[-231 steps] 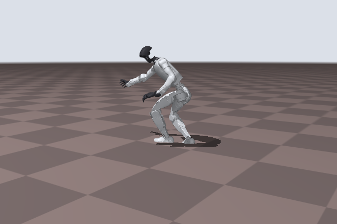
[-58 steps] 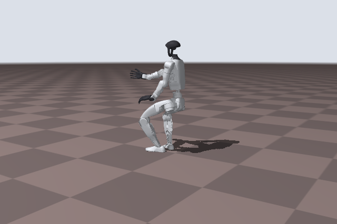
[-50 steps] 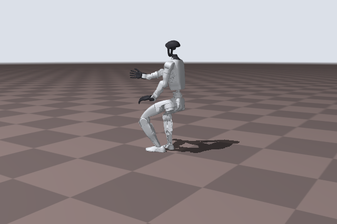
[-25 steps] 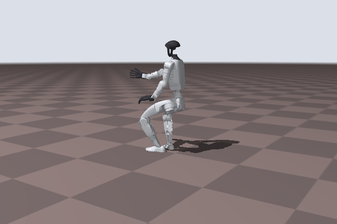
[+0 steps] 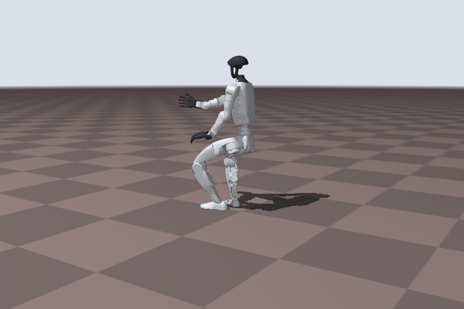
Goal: Upper body actions
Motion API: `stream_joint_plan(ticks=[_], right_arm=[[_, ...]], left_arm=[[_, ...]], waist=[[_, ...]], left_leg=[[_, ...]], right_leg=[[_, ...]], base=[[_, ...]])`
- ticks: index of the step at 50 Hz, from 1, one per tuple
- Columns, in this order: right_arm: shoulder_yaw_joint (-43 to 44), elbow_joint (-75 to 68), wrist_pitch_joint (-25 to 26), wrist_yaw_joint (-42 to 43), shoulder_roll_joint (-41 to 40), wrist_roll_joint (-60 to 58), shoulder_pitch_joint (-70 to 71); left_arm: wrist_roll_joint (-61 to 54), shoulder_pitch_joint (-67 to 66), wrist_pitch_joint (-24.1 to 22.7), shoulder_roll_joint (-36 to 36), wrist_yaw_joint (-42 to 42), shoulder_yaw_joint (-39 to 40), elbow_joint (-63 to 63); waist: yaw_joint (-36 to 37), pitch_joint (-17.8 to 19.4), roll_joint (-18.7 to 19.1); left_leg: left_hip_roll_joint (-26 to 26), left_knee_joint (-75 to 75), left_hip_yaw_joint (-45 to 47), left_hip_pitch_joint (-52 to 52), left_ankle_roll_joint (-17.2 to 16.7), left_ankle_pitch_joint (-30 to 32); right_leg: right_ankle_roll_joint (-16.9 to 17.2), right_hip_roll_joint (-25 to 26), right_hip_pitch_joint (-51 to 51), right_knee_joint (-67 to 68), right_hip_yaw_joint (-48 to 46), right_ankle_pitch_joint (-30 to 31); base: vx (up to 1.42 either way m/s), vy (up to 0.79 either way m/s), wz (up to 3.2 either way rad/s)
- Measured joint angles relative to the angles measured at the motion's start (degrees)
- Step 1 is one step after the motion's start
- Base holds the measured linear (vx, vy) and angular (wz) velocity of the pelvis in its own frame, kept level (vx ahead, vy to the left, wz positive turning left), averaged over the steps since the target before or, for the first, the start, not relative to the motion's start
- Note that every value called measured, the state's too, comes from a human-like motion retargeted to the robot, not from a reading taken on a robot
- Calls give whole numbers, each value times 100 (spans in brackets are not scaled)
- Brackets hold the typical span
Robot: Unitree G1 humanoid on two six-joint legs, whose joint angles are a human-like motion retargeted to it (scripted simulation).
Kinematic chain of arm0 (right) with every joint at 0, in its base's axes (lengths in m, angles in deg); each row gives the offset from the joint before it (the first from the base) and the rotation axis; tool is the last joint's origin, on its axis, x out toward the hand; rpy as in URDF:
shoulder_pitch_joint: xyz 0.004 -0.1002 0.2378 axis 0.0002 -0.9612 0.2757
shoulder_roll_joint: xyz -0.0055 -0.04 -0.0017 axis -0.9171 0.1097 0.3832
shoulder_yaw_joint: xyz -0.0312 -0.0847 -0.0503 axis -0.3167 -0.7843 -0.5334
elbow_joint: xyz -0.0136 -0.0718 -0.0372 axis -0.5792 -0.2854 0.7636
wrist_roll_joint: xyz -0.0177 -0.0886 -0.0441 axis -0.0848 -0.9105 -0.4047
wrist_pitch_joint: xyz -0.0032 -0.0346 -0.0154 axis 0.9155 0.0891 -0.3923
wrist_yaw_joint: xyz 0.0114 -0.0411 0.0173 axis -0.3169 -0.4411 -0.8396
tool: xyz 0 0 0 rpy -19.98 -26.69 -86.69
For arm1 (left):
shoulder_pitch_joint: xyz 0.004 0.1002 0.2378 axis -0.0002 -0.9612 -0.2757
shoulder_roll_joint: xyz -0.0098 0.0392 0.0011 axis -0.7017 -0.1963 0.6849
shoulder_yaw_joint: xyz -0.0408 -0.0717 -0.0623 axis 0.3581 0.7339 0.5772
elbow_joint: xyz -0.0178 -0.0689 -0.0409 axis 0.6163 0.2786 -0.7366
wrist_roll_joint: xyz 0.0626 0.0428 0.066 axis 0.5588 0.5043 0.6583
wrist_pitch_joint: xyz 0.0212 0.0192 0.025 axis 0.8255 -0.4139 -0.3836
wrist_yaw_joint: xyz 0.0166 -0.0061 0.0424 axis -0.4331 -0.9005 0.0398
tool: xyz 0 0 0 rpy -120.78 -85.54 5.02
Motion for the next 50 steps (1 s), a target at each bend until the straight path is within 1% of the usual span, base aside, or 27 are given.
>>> stream_joint_plan(ticks=[27, 50], right_arm=[[-149, 275, 74, -375, -20, 60, -238], [-133, 317, 78, -521, -6, 148, -305]], left_arm=[[-62, -55, -12, -30, -9, -4, -6], [-96, -62, -27, -19, -17, 9, 39]], waist=[[-64, -45, 57], [-99, -81, 102]], left_leg=[[13, -10, 18, 21, 2, 18], [18, -10, 22, 30, -5, 23]], right_leg=[[-9, -2, 10, 2, 5, 0], [-13, -2, 12, 6, 11, -5]], base=[[0, 0, 0], [0, 0, 0]])
